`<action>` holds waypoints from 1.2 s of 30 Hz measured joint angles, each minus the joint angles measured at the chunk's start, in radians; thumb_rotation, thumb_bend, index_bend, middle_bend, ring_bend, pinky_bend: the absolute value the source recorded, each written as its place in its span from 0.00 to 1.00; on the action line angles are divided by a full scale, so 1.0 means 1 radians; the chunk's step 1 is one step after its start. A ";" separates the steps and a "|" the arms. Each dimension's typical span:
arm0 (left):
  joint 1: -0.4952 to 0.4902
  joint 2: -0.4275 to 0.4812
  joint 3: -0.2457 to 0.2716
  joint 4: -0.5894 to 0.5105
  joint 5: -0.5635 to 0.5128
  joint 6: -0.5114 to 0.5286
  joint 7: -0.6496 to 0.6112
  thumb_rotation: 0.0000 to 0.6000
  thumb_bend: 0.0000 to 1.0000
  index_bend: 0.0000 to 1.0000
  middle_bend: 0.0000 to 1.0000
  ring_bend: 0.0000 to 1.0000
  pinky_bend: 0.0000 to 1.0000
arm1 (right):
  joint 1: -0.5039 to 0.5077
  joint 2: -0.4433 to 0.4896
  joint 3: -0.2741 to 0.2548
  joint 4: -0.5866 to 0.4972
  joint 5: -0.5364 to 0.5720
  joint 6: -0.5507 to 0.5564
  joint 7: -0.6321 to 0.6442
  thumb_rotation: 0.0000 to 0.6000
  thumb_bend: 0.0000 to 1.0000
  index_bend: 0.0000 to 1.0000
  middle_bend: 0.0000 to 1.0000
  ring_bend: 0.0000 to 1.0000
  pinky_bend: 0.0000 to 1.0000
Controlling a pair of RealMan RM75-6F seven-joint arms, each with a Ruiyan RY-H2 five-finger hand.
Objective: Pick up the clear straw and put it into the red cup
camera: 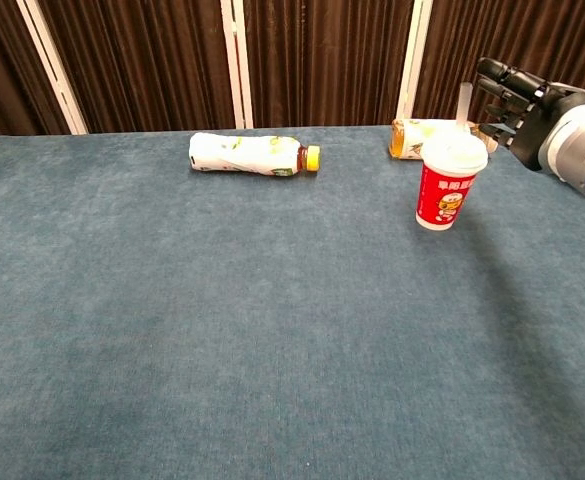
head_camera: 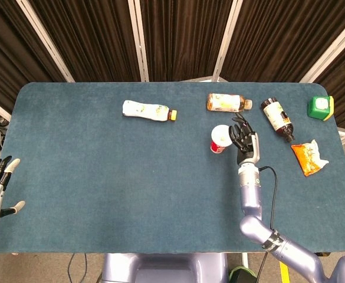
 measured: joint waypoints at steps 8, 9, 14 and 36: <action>0.000 0.000 0.000 0.000 0.000 0.000 0.000 1.00 0.07 0.00 0.00 0.00 0.00 | -0.010 0.010 -0.004 -0.010 -0.014 -0.001 0.015 1.00 0.37 0.39 0.12 0.00 0.00; 0.000 0.000 0.000 -0.001 0.000 0.000 0.000 1.00 0.07 0.00 0.00 0.00 0.00 | -0.012 0.013 -0.004 -0.014 -0.018 0.000 0.014 1.00 0.37 0.39 0.12 0.00 0.00; 0.000 0.001 0.000 -0.001 0.000 -0.001 -0.003 1.00 0.08 0.00 0.00 0.00 0.00 | -0.029 0.056 -0.005 -0.060 -0.055 0.018 -0.002 1.00 0.24 0.39 0.11 0.00 0.00; 0.001 -0.002 0.000 -0.003 0.000 0.003 0.005 1.00 0.08 0.00 0.00 0.00 0.00 | -0.258 0.525 -0.276 -0.315 -0.344 0.224 -0.737 1.00 0.11 0.03 0.00 0.00 0.00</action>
